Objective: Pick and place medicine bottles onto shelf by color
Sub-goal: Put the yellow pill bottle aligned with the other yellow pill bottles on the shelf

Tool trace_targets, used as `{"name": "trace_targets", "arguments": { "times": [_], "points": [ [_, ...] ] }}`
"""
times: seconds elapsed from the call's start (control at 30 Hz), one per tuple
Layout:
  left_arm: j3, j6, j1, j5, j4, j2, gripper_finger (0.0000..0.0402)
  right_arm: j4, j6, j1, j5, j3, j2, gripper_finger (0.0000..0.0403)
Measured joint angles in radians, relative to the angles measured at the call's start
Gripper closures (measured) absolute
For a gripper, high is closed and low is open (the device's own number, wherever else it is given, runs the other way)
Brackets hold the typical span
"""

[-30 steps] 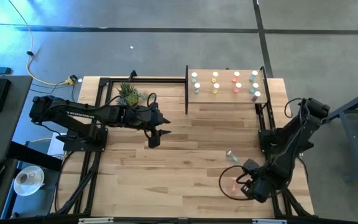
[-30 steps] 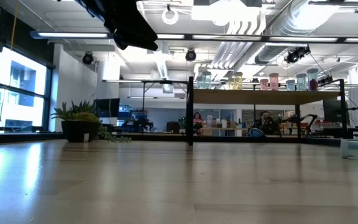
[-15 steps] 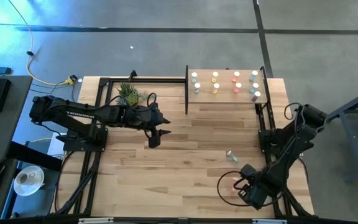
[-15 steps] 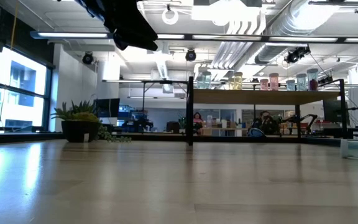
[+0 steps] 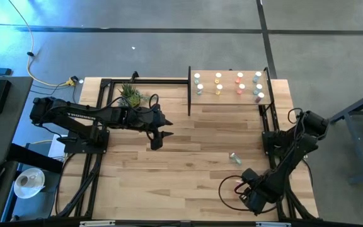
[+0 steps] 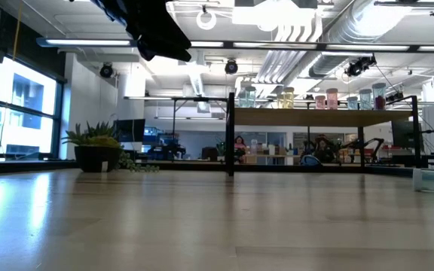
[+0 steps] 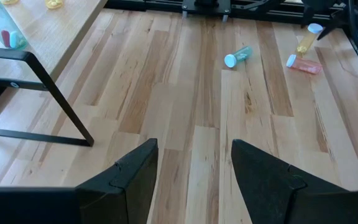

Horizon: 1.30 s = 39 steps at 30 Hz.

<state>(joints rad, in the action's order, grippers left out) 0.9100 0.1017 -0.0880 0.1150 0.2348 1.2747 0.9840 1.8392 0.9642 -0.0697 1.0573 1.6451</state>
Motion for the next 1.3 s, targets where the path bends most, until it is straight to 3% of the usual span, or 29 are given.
{"name": "trace_targets", "arguments": {
  "times": [0.37,0.7,0.97,1.3],
  "points": [
    [0.000,0.000,0.000,0.000,0.000,0.000,0.0209,0.001,-0.006,-0.005,-0.002,0.000,-0.022,0.0311],
    [0.000,-0.060,0.000,-0.006,0.006,0.000,0.0209,-0.018,-0.025,-0.079,0.133,0.000,-0.159,0.0305],
    [0.000,-0.060,0.004,-0.164,0.008,0.000,0.0209,-0.135,-0.307,-0.225,0.347,0.002,-0.248,0.0305],
    [0.000,-0.003,0.047,-0.185,-0.100,0.049,0.0209,-0.264,-0.748,-0.455,0.355,0.002,-0.261,0.0305]
  ]
}}
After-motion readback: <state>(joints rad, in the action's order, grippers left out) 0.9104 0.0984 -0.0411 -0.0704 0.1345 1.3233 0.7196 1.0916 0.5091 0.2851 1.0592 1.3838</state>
